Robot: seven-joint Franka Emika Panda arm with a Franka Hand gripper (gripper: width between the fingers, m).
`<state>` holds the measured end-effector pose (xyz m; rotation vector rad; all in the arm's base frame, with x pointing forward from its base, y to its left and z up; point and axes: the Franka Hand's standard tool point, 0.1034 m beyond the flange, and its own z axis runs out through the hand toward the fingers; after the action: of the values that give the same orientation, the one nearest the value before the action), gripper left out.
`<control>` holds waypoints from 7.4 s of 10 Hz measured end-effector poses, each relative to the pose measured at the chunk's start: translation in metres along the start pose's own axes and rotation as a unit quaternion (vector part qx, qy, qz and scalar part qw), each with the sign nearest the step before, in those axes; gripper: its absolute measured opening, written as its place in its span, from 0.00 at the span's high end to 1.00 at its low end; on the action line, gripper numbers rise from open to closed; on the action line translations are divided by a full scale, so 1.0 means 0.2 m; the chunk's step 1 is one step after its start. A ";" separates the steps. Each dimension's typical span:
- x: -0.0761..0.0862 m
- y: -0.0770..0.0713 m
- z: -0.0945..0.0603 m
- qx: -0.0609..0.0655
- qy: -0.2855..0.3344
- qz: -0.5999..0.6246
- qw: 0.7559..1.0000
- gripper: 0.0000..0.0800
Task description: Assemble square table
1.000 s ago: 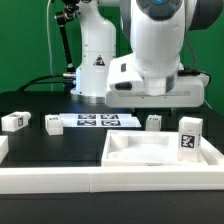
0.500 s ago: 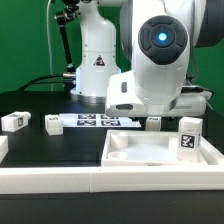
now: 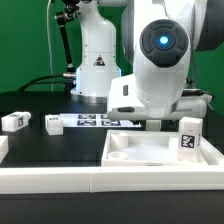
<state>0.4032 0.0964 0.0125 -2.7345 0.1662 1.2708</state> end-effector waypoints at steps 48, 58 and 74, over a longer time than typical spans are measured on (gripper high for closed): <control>0.10 0.42 -1.00 -0.079 0.601 -0.088 0.790 0.64; 0.28 0.38 -1.10 -0.080 0.618 -0.087 0.777 0.64; 0.37 0.36 -1.15 -0.073 0.653 -0.078 0.750 0.64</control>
Offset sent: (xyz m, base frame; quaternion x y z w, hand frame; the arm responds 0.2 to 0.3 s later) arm -0.0094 0.0044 -0.0050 0.0050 0.0144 0.0101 0.9998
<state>0.6128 -0.0143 0.0991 -3.0644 -0.0636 -0.8813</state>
